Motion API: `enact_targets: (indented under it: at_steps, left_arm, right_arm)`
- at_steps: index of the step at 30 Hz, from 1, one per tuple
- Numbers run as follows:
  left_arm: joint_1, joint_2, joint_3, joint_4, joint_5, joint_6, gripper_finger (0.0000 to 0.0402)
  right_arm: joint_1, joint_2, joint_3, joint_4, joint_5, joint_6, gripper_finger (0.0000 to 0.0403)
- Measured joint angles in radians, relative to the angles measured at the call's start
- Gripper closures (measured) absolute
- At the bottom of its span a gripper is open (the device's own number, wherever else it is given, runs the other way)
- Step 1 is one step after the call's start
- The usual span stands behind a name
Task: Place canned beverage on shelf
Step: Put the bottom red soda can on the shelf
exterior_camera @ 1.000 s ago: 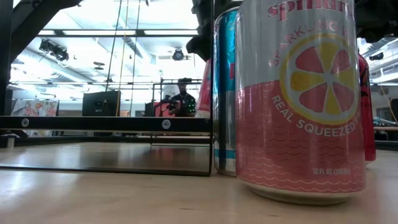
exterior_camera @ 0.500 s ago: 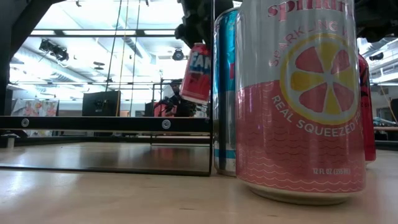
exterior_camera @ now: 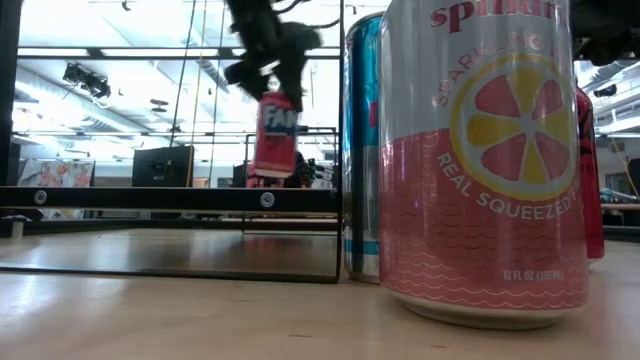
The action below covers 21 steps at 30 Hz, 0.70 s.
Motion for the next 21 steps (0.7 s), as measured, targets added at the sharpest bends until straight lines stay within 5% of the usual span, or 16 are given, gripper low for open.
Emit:
enact_targets:
  at_steps: [8, 21]
  left_arm:
    - [0.036, -0.078, -0.218, 0.195, 0.014, -0.113, 0.0102]
    - [0.133, -0.073, -0.233, 0.167, 0.101, -0.082, 0.0102]
  right_arm:
    - [0.000, 0.038, 0.000, 0.026, -0.014, -0.009, 0.0069]
    - [0.000, 0.062, 0.000, 0.058, -0.022, -0.010, 0.0069]
